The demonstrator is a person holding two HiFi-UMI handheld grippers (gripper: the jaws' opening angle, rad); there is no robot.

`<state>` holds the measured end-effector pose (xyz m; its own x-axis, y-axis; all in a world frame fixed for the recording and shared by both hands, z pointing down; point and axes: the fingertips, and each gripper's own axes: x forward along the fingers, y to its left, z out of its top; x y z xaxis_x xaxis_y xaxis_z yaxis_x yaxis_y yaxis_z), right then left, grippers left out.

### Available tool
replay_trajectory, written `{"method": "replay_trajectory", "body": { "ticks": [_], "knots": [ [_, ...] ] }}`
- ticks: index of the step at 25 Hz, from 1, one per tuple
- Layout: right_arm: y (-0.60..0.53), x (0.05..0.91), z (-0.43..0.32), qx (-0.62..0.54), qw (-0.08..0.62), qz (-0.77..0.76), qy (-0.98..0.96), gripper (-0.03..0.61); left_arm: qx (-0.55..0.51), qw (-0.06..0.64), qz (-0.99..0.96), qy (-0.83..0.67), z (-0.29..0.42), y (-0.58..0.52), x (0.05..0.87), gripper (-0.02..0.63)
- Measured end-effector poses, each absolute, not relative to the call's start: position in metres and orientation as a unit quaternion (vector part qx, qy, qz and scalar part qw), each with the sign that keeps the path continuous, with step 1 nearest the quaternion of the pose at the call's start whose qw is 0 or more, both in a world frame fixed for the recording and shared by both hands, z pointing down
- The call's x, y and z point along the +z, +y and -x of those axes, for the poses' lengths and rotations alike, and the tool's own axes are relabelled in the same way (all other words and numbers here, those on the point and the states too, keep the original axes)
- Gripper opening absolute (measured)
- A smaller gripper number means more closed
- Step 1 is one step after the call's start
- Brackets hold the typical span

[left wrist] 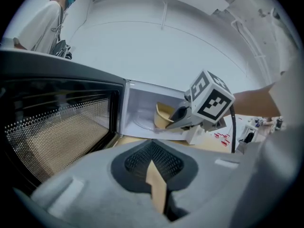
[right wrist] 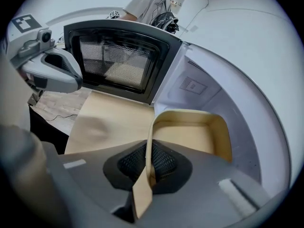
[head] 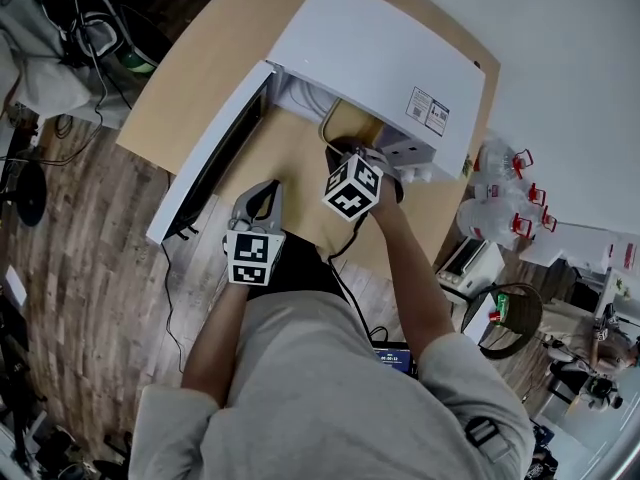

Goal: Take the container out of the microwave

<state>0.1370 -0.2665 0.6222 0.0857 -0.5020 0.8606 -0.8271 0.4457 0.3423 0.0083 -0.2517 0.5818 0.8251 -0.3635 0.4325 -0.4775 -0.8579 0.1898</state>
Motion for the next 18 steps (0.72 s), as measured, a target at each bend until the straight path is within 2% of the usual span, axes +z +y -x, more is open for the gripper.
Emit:
{"method": "replay_trajectory", "body": {
  "ticks": [18],
  "knots": [
    [-0.230,0.620,-0.096,0.154,0.523,-0.512,-0.664,0.021,0.191,0.131,-0.954,-0.192,0.008,-0.236,0.576,0.002]
  ]
}}
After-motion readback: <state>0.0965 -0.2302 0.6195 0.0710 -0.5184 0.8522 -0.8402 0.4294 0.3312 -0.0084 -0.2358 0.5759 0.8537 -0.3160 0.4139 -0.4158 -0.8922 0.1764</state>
